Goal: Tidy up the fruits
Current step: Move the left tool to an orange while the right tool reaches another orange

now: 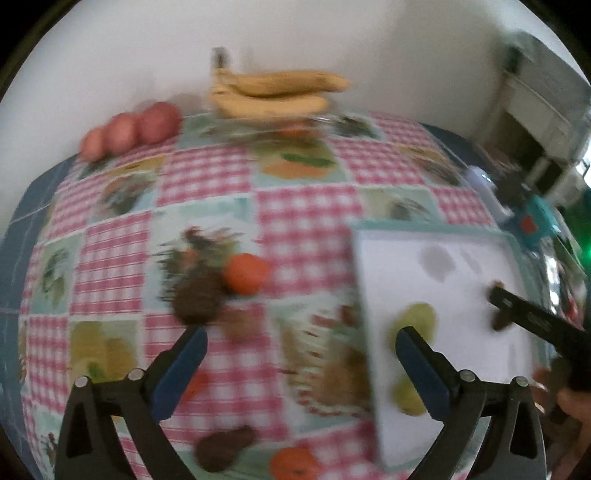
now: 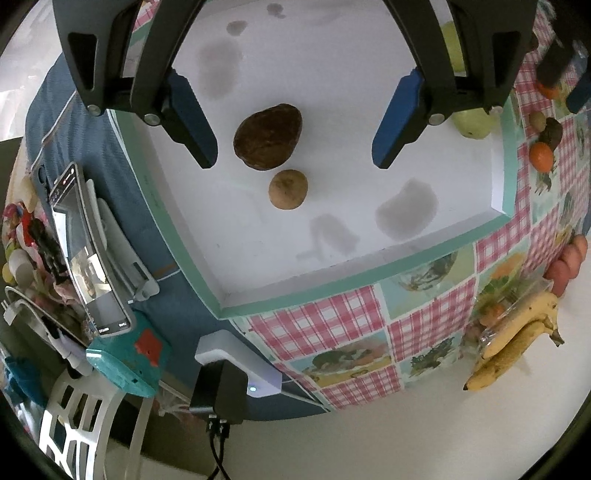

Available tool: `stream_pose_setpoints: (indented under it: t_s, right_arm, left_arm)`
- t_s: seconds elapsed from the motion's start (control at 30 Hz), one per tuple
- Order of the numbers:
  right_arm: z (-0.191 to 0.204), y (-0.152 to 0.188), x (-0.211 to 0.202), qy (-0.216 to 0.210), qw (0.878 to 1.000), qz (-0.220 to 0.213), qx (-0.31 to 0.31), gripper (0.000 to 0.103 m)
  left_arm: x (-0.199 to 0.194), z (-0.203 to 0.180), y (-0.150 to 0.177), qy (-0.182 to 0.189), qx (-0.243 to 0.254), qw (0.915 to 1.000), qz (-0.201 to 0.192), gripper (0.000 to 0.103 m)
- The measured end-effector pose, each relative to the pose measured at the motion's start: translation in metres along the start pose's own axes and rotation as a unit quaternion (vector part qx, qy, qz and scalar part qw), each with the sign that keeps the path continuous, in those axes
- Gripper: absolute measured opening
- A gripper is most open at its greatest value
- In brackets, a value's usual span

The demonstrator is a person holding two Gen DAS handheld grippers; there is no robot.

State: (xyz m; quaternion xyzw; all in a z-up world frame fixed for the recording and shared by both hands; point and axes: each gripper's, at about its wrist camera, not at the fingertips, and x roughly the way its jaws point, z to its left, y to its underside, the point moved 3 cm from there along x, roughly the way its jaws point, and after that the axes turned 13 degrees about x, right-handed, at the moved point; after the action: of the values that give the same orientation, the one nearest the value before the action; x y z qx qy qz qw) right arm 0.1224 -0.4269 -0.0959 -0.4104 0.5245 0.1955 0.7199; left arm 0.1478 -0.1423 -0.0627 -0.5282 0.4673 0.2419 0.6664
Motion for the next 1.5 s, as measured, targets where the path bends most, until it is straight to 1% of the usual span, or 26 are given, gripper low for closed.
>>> stream_pose_setpoints:
  t_s: [0.07, 0.17, 0.27, 0.3, 0.37, 0.4, 0.47, 0.5, 0.57, 0.63, 0.77, 0.9, 1.03, 1.1, 1.2, 1.3, 1.4, 1.5]
  right_arm:
    - [0.002, 0.001, -0.002, 0.000, 1.000, -0.003, 0.003, 0.091]
    - [0.007, 0.005, -0.008, -0.007, 1.000, -0.008, 0.003, 0.091]
    - [0.020, 0.008, -0.013, -0.015, 1.000, -0.013, -0.010, 0.091]
    - [0.026, 0.010, -0.015, -0.019, 1.000, -0.015, -0.018, 0.091]
    - [0.039, 0.014, -0.019, -0.028, 0.999, -0.017, -0.035, 0.091]
    - [0.046, 0.017, -0.021, -0.029, 0.999, -0.018, -0.042, 0.091]
    - [0.054, 0.020, -0.025, -0.033, 0.998, -0.021, -0.047, 0.091]
    - [0.060, 0.022, -0.028, -0.041, 0.998, -0.022, -0.049, 0.091]
    - [0.070, 0.025, -0.034, -0.060, 0.997, -0.023, -0.050, 0.091]
    - [0.083, 0.030, -0.041, -0.076, 0.995, -0.024, -0.057, 0.091]
    - [0.114, 0.046, -0.056, -0.103, 0.990, -0.029, -0.097, 0.091]
    - [0.139, 0.064, -0.066, -0.133, 0.983, -0.019, -0.124, 0.091]
    - [0.153, 0.086, -0.072, -0.132, 0.978, -0.017, -0.161, 0.091]
    - [0.157, 0.101, -0.074, -0.130, 0.975, -0.014, -0.182, 0.091]
    - [0.157, 0.116, -0.074, -0.139, 0.972, 0.000, -0.192, 0.091]
    - [0.157, 0.132, -0.074, -0.148, 0.969, 0.010, -0.199, 0.091]
    - [0.156, 0.143, -0.077, -0.147, 0.966, 0.011, -0.210, 0.091]
    - [0.159, 0.155, -0.081, -0.150, 0.961, 0.010, -0.233, 0.091]
  left_arm:
    - [-0.002, 0.025, 0.001, -0.024, -0.024, 0.9994, -0.001, 0.103]
    - [-0.009, 0.068, 0.005, -0.062, -0.064, 0.9960, -0.009, 0.103]
    - [-0.020, 0.115, 0.017, -0.097, -0.114, 0.9886, -0.013, 0.103]
    - [-0.025, 0.133, 0.023, -0.114, -0.136, 0.9840, -0.013, 0.103]
    - [-0.030, 0.157, 0.033, -0.141, -0.163, 0.9765, -0.012, 0.103]
    - [-0.033, 0.171, 0.040, -0.148, -0.179, 0.9726, -0.010, 0.103]
    - [-0.037, 0.189, 0.052, -0.150, -0.206, 0.9670, -0.009, 0.103]
    - [-0.040, 0.199, 0.058, -0.151, -0.222, 0.9632, -0.011, 0.103]
    - [-0.046, 0.210, 0.066, -0.156, -0.239, 0.9582, -0.016, 0.103]
    - [-0.053, 0.216, 0.073, -0.159, -0.248, 0.9553, -0.023, 0.103]
    - [-0.059, 0.215, 0.077, -0.151, -0.251, 0.9557, -0.033, 0.103]
    - [-0.057, 0.199, 0.076, -0.128, -0.237, 0.9623, -0.036, 0.103]
    - [-0.058, 0.184, 0.077, -0.108, -0.224, 0.9672, -0.054, 0.103]
    - [-0.059, 0.177, 0.079, -0.108, -0.218, 0.9680, -0.062, 0.103]
    - [-0.061, 0.170, 0.081, -0.090, -0.207, 0.9719, -0.067, 0.103]
    - [-0.057, 0.164, 0.087, -0.070, -0.201, 0.9754, -0.056, 0.103]
    - [-0.053, 0.160, 0.094, -0.082, -0.195, 0.9768, -0.035, 0.103]
    - [-0.047, 0.157, 0.097, -0.072, -0.189, 0.9791, -0.019, 0.103]
